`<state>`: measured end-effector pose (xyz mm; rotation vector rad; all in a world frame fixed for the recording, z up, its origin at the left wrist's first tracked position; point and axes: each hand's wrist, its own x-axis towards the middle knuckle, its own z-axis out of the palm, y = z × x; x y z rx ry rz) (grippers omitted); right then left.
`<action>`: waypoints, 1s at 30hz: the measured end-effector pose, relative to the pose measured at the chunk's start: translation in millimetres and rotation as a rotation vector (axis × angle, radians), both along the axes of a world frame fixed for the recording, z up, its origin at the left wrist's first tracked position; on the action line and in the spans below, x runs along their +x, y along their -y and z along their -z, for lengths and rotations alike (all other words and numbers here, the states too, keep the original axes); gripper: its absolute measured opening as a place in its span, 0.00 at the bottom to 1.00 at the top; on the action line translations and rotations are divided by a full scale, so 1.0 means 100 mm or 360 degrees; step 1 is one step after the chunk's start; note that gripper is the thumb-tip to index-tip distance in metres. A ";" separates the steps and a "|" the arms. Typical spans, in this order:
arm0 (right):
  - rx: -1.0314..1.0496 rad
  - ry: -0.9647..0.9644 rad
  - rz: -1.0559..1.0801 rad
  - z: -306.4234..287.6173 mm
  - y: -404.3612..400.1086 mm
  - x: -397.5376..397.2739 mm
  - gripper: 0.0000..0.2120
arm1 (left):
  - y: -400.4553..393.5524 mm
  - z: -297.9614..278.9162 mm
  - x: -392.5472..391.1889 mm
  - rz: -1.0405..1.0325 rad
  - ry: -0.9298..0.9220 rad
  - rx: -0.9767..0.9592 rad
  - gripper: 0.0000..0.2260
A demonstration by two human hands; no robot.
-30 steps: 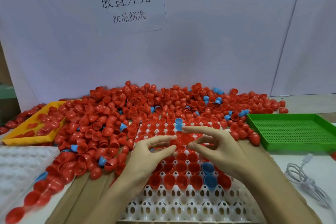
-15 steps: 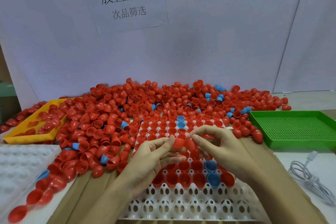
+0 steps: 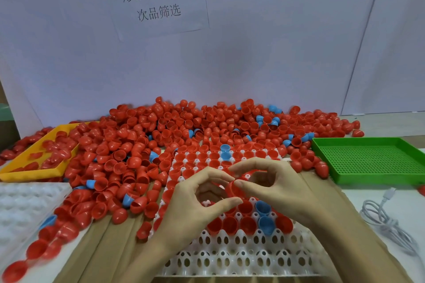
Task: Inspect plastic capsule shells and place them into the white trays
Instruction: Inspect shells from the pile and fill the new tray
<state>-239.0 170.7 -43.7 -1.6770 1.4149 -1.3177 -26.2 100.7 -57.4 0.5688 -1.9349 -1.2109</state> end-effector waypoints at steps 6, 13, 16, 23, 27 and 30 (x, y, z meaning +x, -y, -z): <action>0.0032 0.0143 0.0037 -0.02 0.00 -0.11 0.07 | 0.04 0.00 0.00 0.0233 0.0110 0.0056 0.20; 0.0047 0.0462 0.0224 -0.06 -0.05 -0.29 0.08 | 0.36 -0.10 0.23 -0.0232 0.0054 -0.0083 0.08; 0.0057 0.0410 0.0325 -0.05 -0.16 -0.41 0.05 | 0.58 -0.01 0.35 -0.0638 0.0112 -0.0205 0.07; 0.0080 -0.0079 0.0489 0.04 -0.71 -0.58 0.10 | 0.81 0.08 0.45 -0.0747 0.0213 -0.0315 0.09; 0.0103 -0.0350 0.0560 0.11 -0.90 -0.54 0.13 | 0.80 0.11 0.43 -0.0730 0.0272 -0.0366 0.07; 0.0108 -0.0657 0.0530 0.15 -0.92 -0.47 0.18 | 0.77 0.12 0.41 -0.0708 0.0308 -0.0414 0.06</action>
